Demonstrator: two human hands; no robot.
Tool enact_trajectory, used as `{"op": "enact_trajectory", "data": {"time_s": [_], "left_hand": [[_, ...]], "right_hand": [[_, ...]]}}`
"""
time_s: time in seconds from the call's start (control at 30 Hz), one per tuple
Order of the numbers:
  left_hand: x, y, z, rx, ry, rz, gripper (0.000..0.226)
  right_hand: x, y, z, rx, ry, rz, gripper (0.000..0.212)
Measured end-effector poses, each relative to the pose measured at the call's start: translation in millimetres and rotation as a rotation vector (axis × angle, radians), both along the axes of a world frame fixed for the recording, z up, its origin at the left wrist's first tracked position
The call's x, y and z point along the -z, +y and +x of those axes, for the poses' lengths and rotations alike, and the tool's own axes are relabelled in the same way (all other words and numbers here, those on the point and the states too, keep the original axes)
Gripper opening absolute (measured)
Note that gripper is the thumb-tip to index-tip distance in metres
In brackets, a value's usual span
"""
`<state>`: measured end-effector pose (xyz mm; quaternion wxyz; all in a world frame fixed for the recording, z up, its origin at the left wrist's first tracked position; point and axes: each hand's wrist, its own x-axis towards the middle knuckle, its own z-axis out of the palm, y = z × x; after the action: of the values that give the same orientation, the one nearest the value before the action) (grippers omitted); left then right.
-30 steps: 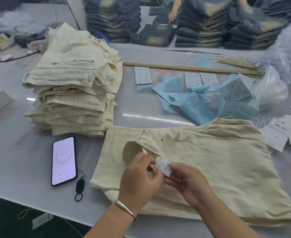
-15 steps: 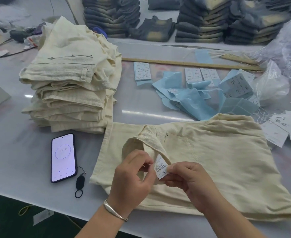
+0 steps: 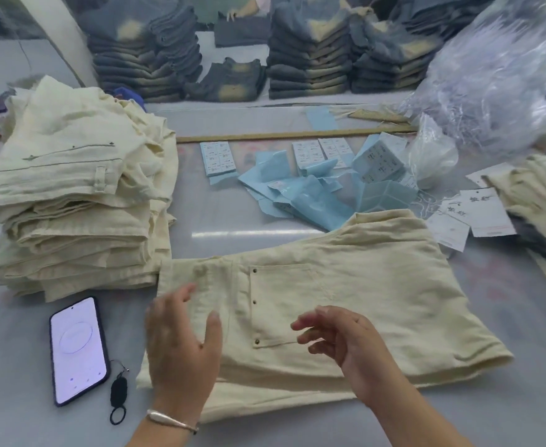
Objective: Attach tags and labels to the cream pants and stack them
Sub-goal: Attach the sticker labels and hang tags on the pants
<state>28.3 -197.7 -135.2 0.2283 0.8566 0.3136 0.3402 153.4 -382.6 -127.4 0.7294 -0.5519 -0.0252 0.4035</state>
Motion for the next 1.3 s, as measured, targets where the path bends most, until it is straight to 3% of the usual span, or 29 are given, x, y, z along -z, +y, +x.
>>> {"op": "enact_trajectory", "data": {"time_s": [0.07, 0.13, 0.23, 0.3, 0.37, 0.47, 0.53, 0.63, 0.8, 0.9, 1.03, 1.13, 1.23, 1.3], "left_hand": [[4.2, 0.8, 4.6, 0.087, 0.123, 0.052, 0.027], [10.4, -6.1, 14.9, 0.183, 0.296, -0.099, 0.012], [20.1, -19.2, 32.9, 0.184, 0.653, -0.272, 0.011], [25.2, -24.4, 44.6, 0.114, 0.723, -0.313, 0.012], [28.5, -27.3, 57.3, 0.018, 0.561, -0.446, 0.014], [26.6, -39.9, 80.9, -0.062, 0.412, -0.459, 0.022], [25.4, -56.0, 102.3, -0.009, 0.382, -0.455, 0.026], [28.5, -82.6, 137.1, 0.115, 0.371, -0.464, 0.028], [28.7, -119.9, 181.4, 0.302, 0.369, -0.387, 0.032], [28.8, -134.3, 198.0, 0.354, 0.338, -0.391, 0.033], [27.9, -149.7, 217.3, 0.414, 0.281, -0.408, 0.029], [17.7, -160.3, 234.4, 0.427, 0.246, -0.519, 0.017], [-1.2, -166.9, 252.2, 0.456, 0.203, -0.789, 0.005], [-18.3, -167.9, 260.9, 0.562, 0.158, -1.100, 0.023]], "right_hand": [[6.2, -23.4, 16.4, 0.089, -0.033, -0.089, 0.020], [12.5, -51.7, 41.3, 0.199, -0.100, -0.211, 0.022], [22.0, -94.7, 92.5, 0.377, -0.290, -0.437, 0.018], [29.5, -122.4, 133.5, 0.466, -0.454, -0.624, 0.011], [35.0, -146.2, 174.9, 0.566, -0.522, -0.794, 0.009], [43.7, -169.8, 232.8, 0.762, -0.285, -0.687, 0.017], [48.0, -175.0, 264.9, 0.814, -0.102, -0.545, 0.025], [55.8, -175.8, 300.5, 0.832, 0.001, -0.463, 0.030], [59.7, -178.4, 325.2, 0.968, 0.121, -0.354, 0.013], [50.7, -177.3, 315.2, 1.042, 0.057, -0.250, 0.020], [31.7, -169.2, 274.8, 0.957, 0.000, -0.138, 0.016], [15.9, -162.0, 239.1, 0.886, -0.244, -0.194, 0.013], [-8.6, -150.9, 208.2, 0.736, -0.451, -0.172, 0.008], [-21.8, -140.0, 193.7, 0.578, -0.474, -0.133, 0.013]]}}
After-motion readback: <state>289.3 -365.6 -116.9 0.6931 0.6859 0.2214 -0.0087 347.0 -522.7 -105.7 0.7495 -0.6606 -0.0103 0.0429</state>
